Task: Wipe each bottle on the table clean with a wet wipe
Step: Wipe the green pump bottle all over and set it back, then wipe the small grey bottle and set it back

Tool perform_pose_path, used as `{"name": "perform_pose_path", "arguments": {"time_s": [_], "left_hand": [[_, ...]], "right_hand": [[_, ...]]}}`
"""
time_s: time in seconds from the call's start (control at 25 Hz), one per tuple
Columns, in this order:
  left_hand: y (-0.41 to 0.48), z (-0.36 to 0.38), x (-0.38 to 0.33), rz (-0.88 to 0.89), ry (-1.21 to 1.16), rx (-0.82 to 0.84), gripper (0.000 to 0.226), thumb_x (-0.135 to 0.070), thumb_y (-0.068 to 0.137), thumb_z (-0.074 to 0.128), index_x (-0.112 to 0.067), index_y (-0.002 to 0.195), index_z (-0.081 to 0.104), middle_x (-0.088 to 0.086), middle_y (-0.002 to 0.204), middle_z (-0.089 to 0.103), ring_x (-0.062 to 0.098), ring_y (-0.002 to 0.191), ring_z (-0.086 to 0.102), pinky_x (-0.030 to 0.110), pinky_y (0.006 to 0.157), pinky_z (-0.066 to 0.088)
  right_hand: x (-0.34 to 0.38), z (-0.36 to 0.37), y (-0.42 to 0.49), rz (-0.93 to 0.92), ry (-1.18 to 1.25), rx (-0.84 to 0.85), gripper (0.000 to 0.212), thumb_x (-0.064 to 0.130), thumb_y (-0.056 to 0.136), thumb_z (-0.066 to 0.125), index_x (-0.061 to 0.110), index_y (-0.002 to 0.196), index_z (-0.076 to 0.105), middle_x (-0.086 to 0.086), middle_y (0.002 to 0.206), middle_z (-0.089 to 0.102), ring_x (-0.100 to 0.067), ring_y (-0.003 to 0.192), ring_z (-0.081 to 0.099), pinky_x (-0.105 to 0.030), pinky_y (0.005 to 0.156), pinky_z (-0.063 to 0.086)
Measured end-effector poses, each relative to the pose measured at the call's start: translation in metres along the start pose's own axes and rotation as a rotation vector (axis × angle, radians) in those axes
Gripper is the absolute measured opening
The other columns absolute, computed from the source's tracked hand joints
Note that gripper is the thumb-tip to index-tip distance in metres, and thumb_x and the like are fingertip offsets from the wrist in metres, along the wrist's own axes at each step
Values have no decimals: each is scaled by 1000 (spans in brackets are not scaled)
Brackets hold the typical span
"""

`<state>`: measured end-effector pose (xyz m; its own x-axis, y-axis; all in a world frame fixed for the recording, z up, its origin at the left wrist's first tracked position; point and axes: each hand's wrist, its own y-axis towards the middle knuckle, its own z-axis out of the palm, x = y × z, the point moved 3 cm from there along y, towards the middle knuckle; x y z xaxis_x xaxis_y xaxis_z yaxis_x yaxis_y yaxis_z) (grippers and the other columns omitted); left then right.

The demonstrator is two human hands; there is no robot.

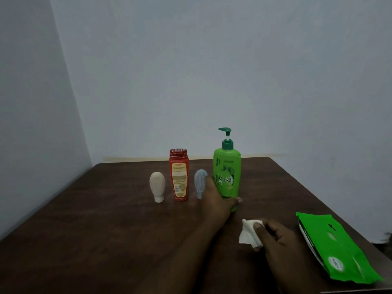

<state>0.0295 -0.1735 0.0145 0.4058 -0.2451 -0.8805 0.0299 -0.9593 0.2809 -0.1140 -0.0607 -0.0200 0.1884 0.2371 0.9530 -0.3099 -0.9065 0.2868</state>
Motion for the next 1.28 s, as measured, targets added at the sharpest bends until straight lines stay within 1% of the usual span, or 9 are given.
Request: {"name": "perform_pose_path", "arguments": {"time_s": [0.12, 0.28, 0.52, 0.68, 0.76, 0.84, 0.92, 1.04, 1.28], "left_hand": [[20, 19, 5, -32, 6, -139, 69, -25, 68, 95, -20, 115, 44, -6, 115, 62, 17, 108, 63, 24, 82, 52], [30, 30, 12, -44, 45, -221, 65, -28, 73, 90, -22, 118, 44, -2, 121, 65, 19, 112, 65, 34, 91, 58], [31, 33, 10, -18, 86, -235, 65, -32, 75, 89, -22, 121, 44, -2, 123, 63, 16, 112, 63, 30, 91, 56], [26, 33, 9, -37, 92, -200, 67, -32, 76, 89, -19, 125, 45, 0, 128, 64, 20, 117, 63, 36, 95, 56], [20, 32, 10, -49, 85, -170, 69, -31, 76, 88, -20, 128, 45, -2, 129, 64, 18, 118, 63, 35, 97, 57], [6, 31, 10, -57, 98, -127, 61, -31, 80, 85, -24, 126, 46, -12, 121, 63, 9, 110, 63, 25, 90, 55], [-6, 19, 17, -81, 176, -122, 35, -31, 88, 78, -28, 110, 50, -19, 99, 58, 1, 92, 59, 16, 75, 48], [-7, -10, 37, -169, 202, -213, 14, -29, 93, 72, -25, 94, 58, -8, 90, 65, 7, 82, 62, 20, 67, 46], [18, -21, 48, -376, 266, -278, 29, -34, 89, 75, -10, 104, 67, 6, 100, 72, 24, 94, 71, 32, 75, 56]], "right_hand": [[-1, -2, 3, 1, 20, 5, 25, 1, 93, 61, 19, 88, 77, 3, 83, 77, -13, 77, 73, -21, 65, 56], [-2, -3, 5, 1, 10, 16, 23, 0, 92, 62, 17, 87, 78, 4, 82, 77, -8, 73, 71, -18, 61, 54], [-6, -1, 8, 7, -3, 46, 24, 2, 91, 64, 21, 87, 78, 5, 84, 77, -7, 77, 72, -19, 65, 56], [-5, 1, 6, 38, 24, 70, 25, 2, 92, 62, 21, 89, 78, 3, 86, 78, -11, 82, 73, -29, 71, 58], [-1, 0, 4, 48, 35, 74, 27, 2, 92, 62, 23, 87, 77, 6, 86, 77, -8, 80, 73, -23, 68, 57], [0, -6, 4, 46, 29, 61, 27, 3, 92, 63, 26, 85, 76, 10, 84, 77, -6, 78, 72, -18, 65, 56], [2, -8, 4, 41, 12, 52, 25, 6, 92, 64, 27, 85, 76, 13, 83, 76, -4, 76, 70, -16, 63, 54], [5, -7, 1, 38, -1, 82, 21, 13, 94, 63, 27, 87, 76, 12, 83, 75, -3, 75, 69, -17, 62, 52], [9, -7, -4, 22, 7, 90, 20, 14, 96, 60, 26, 91, 76, 10, 86, 76, -6, 78, 70, -22, 66, 53]]}}
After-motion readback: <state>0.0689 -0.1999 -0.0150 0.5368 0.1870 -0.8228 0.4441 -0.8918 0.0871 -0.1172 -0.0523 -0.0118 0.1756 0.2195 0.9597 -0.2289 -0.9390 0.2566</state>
